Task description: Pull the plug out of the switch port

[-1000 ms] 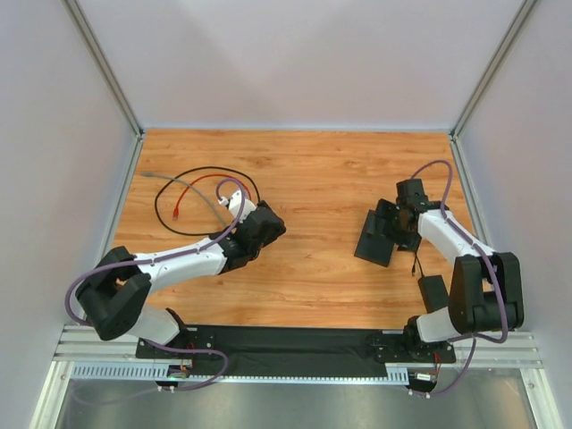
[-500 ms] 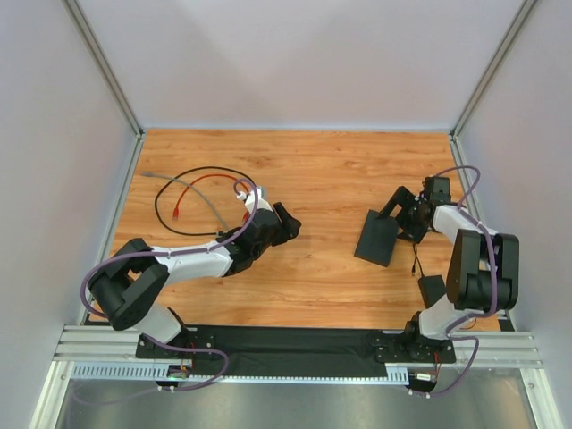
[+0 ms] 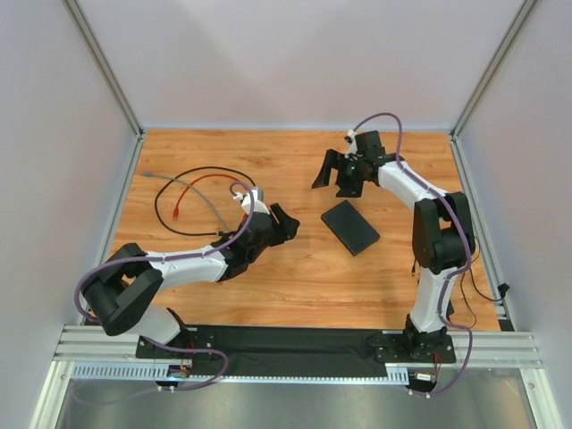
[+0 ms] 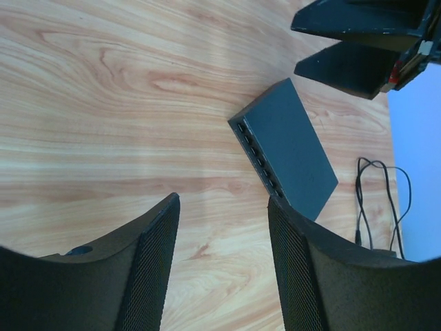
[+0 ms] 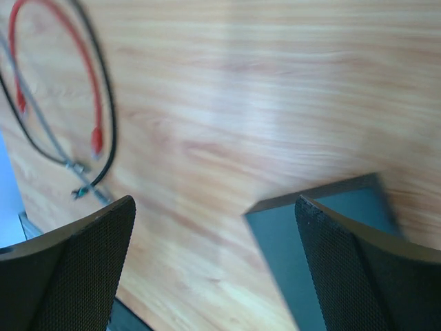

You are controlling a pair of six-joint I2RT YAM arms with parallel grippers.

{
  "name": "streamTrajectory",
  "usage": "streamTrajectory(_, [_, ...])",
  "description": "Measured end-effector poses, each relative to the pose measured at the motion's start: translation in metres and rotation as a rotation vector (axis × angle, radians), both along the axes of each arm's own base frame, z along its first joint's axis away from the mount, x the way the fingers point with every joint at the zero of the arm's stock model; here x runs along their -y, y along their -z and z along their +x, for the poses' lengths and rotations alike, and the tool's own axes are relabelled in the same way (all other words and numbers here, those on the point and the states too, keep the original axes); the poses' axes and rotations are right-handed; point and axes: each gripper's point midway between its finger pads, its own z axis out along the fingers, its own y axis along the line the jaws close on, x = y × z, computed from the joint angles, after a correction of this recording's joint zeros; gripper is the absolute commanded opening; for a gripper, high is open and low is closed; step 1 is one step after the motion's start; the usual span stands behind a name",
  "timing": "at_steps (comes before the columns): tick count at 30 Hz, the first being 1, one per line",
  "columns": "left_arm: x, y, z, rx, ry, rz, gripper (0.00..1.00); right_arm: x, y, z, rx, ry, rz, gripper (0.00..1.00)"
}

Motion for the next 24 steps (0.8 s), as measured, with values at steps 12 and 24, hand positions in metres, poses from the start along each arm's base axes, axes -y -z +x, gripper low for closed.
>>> streamTrajectory(12, [-0.014,-0.022,0.001,0.062,-0.037,0.005,0.63,0.056,-0.020,-0.048,0.023,0.088,-0.323,1.00])
streamTrajectory(24, [-0.012,-0.009,-0.006,0.032,0.017,0.061,0.67,0.111,0.000,-0.138,-0.007,0.212,-0.479,1.00])
